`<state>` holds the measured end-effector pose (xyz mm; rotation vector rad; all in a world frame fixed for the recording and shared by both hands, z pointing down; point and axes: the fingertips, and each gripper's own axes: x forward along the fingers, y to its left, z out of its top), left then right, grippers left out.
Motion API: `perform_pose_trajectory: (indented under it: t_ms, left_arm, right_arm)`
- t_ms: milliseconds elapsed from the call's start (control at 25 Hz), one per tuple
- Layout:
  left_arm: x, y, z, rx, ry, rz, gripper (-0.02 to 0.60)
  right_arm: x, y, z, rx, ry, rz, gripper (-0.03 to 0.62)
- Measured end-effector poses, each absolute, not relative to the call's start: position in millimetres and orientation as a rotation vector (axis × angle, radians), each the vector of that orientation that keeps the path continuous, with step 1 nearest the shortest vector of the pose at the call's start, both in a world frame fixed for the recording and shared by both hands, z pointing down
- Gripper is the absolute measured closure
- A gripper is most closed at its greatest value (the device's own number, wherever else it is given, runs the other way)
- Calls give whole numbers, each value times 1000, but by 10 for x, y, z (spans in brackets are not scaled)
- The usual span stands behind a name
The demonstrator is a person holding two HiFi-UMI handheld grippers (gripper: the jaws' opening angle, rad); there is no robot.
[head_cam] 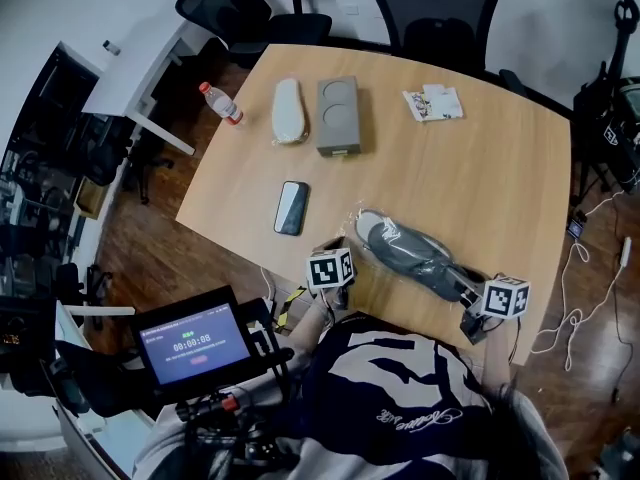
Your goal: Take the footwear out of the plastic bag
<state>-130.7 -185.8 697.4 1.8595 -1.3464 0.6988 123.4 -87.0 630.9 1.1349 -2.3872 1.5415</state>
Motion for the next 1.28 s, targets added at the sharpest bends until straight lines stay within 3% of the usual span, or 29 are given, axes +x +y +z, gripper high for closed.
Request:
perform_pose_trajectory:
  t_ms: [480,680,1080,1280]
  left_arm:
    - [-1046,-1949,6641,2002,-1290,567,578]
    - [-666,-2038,6540,2247,-1222,775,578]
    - [-1015,-2244,6886,1951,-1350,649,578]
    - [-884,-2204,6978,2094,-1215,896,578]
  right_arm:
    - [1187,-677,6161,1184,-2392,1478,528]
    - [1174,-673,6079,1143,-2408,1429,528]
    - [1195,-552,6126,1190,-2327,1500,530]
    - [1342,-429,6100,1217,-2312,1544,530]
